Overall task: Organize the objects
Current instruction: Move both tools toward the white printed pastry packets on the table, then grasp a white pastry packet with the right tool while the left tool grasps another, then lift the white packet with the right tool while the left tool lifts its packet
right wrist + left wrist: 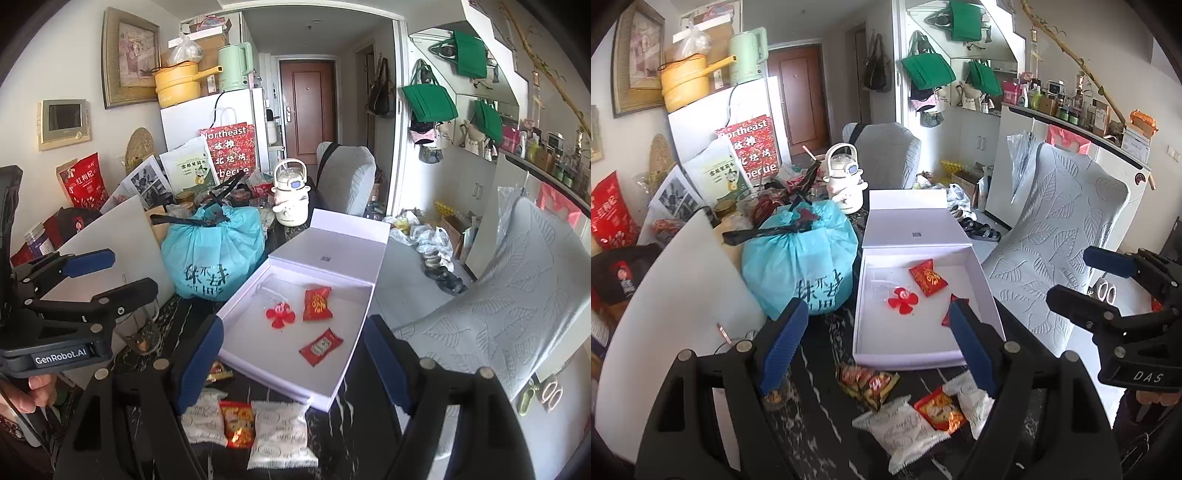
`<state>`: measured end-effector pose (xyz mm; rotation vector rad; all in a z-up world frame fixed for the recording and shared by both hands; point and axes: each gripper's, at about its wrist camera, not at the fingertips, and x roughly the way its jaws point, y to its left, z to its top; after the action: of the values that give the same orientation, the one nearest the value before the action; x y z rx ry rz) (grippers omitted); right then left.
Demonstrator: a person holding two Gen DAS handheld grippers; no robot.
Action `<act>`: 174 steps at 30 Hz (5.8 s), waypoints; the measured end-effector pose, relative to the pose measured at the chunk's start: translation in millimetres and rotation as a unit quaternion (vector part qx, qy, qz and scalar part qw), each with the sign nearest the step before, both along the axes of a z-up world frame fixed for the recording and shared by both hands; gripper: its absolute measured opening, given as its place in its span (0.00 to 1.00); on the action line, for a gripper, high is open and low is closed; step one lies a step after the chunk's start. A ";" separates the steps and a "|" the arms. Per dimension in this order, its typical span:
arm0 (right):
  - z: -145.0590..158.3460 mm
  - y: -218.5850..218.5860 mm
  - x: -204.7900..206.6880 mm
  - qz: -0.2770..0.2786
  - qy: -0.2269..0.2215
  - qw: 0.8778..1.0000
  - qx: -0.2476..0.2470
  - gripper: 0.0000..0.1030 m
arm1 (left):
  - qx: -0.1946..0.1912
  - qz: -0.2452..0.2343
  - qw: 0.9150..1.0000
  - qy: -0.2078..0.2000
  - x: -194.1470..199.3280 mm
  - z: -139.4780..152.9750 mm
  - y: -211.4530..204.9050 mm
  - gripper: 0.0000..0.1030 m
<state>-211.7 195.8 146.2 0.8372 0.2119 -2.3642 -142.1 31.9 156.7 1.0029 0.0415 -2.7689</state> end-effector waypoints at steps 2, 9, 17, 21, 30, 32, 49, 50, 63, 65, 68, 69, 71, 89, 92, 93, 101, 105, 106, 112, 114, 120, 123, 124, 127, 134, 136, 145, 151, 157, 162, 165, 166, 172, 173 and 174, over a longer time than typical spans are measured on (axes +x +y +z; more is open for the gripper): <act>1.5 5.0 9.1 0.002 0.001 1.000 -0.002 0.77 | -0.001 0.001 1.000 0.001 9.0 2.3 4.6 0.76; 2.3 20.5 40.4 0.004 0.000 1.000 -0.005 0.77 | -0.001 0.007 1.000 0.001 42.9 6.2 17.3 0.76; -0.4 36.3 80.8 0.007 0.005 1.000 -0.006 0.77 | 0.005 0.019 1.000 -0.003 83.5 -1.0 28.7 0.76; -6.4 41.7 99.6 0.012 0.004 1.000 -0.007 0.77 | 0.007 0.020 1.000 -0.001 104.3 -4.3 35.4 0.76; -16.9 50.4 124.1 0.012 0.001 1.000 -0.005 0.78 | 0.003 0.016 1.000 -0.002 135.8 -18.7 46.9 0.77; -21.3 51.4 124.6 0.006 -0.003 1.000 -0.001 0.78 | 0.005 0.014 1.000 -0.005 133.1 -22.2 46.8 0.77; -68.5 41.4 68.5 -0.038 -0.037 0.998 0.015 0.79 | 0.005 -0.002 0.999 -0.045 57.2 -66.0 29.1 0.78; -72.5 38.5 63.3 -0.036 -0.039 0.999 0.013 0.79 | 0.006 -0.001 0.999 -0.048 54.8 -69.8 26.6 0.78; -120.8 15.6 25.1 -0.022 -0.066 0.997 0.018 0.79 | 0.027 0.004 0.996 -0.084 21.6 -121.6 8.4 0.78; -127.6 13.9 22.1 -0.020 -0.069 0.997 0.021 0.79 | 0.033 0.004 0.996 -0.088 19.6 -127.1 6.7 0.78; -135.4 13.9 16.8 -0.027 -0.072 0.997 0.014 0.79 | 0.046 0.004 0.995 -0.091 15.1 -138.9 3.4 0.77; -137.6 13.8 14.7 -0.031 -0.072 0.997 0.013 0.79 | 0.051 0.004 0.994 -0.094 12.8 -144.2 2.1 0.77; -143.5 11.5 11.4 -0.035 -0.070 0.997 0.018 0.79 | 0.056 0.004 0.993 -0.104 9.1 -151.7 1.2 0.78; -187.5 -10.4 -2.1 -0.007 -0.104 0.994 0.037 0.79 | 0.046 -0.021 0.989 -0.142 -1.4 -186.6 -0.3 0.78; -193.8 -14.2 -3.4 -0.007 -0.111 0.993 0.041 0.79 | 0.054 -0.021 0.986 -0.153 -1.1 -195.2 -2.9 0.78; -195.4 -14.8 -4.1 -0.008 -0.113 0.993 0.042 0.79 | 0.053 -0.018 0.986 -0.156 -1.0 -197.3 -4.0 0.77; -207.6 -21.0 -6.8 -0.012 -0.130 0.990 0.049 0.79 | 0.077 -0.029 0.983 -0.162 -1.3 -208.9 -8.8 0.78; -211.0 -23.6 -5.6 -0.016 -0.132 0.989 0.058 0.79 | 0.072 -0.036 0.985 -0.154 0.7 -211.1 -6.3 0.79; -212.1 -23.8 -5.3 -0.017 -0.134 0.989 0.059 0.79 | 0.072 -0.037 0.985 -0.152 1.1 -211.7 -6.6 0.79; -218.4 -20.6 -1.8 -0.025 -0.140 0.988 0.054 0.79 | 0.074 -0.040 0.986 -0.145 1.1 -213.0 -6.9 0.80; -219.9 -19.0 1.2 -0.026 -0.138 0.989 0.053 0.79 | 0.070 -0.042 0.986 -0.144 0.8 -213.0 -5.6 0.80; -221.7 -11.0 11.4 -0.031 -0.139 0.989 0.038 0.71 | 0.050 -0.058 0.988 -0.135 3.9 -209.5 3.6 0.68; -220.1 -7.8 20.4 -0.030 -0.137 0.989 0.044 0.68 | 0.045 -0.073 0.986 -0.142 8.2 -208.3 10.8 0.66; -220.2 -6.5 23.6 -0.031 -0.137 0.989 0.046 0.67 | 0.045 -0.076 0.985 -0.145 10.1 -207.8 12.6 0.66; -219.4 -1.5 33.5 -0.032 -0.138 0.989 0.051 0.66 | 0.041 -0.088 0.982 -0.159 16.7 -206.3 18.7 0.66; -216.3 11.5 62.0 -0.028 -0.149 0.987 0.060 0.66 | 0.057 -0.100 0.976 -0.184 39.4 -198.9 23.1 0.65; -215.9 15.1 69.4 -0.025 -0.152 0.986 0.059 0.66 | 0.055 -0.095 0.976 -0.186 45.2 -195.9 23.7 0.65; -218.9 21.4 81.7 -0.021 -0.152 0.987 0.057 0.68 | 0.036 -0.087 0.974 -0.208 48.2 -204.8 32.4 0.69; -223.7 20.1 80.6 -0.023 -0.147 0.987 0.057 0.78 | 0.042 -0.082 0.973 -0.213 47.0 -220.7 30.2 0.79; -226.3 17.1 84.4 -0.022 -0.131 0.989 0.070 0.79 | 0.041 -0.089 0.970 -0.225 50.8 -237.0 35.3 0.80; -226.8 18.7 87.6 -0.027 -0.121 0.990 0.067 0.78 | 0.047 -0.092 0.973 -0.205 57.4 -243.1 34.8 0.72; -225.5 17.6 90.7 -0.024 -0.112 0.991 0.067 0.66 | 0.042 -0.096 0.975 -0.194 60.9 -243.1 35.5 0.59; -225.1 17.2 91.0 -0.025 -0.110 0.991 0.068 0.62 | 0.042 -0.097 0.976 -0.190 62.0 -242.7 35.2 0.58; -221.0 19.3 93.5 -0.023 -0.110 0.992 0.062 0.55 | 0.050 -0.103 0.975 -0.189 64.5 -235.4 35.8 0.54; -219.4 19.4 94.8 -0.021 -0.109 0.992 0.060 0.55 | 0.049 -0.104 0.975 -0.188 65.3 -233.2 36.7 0.54; -218.3 19.3 95.3 -0.020 -0.109 0.992 0.059 0.55 | 0.047 -0.104 0.975 -0.188 65.4 -230.8 37.5 0.54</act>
<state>-116.4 215.0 -72.1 1.1575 0.2484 -2.2929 -76.7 69.4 -74.1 1.6261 0.0120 -2.7225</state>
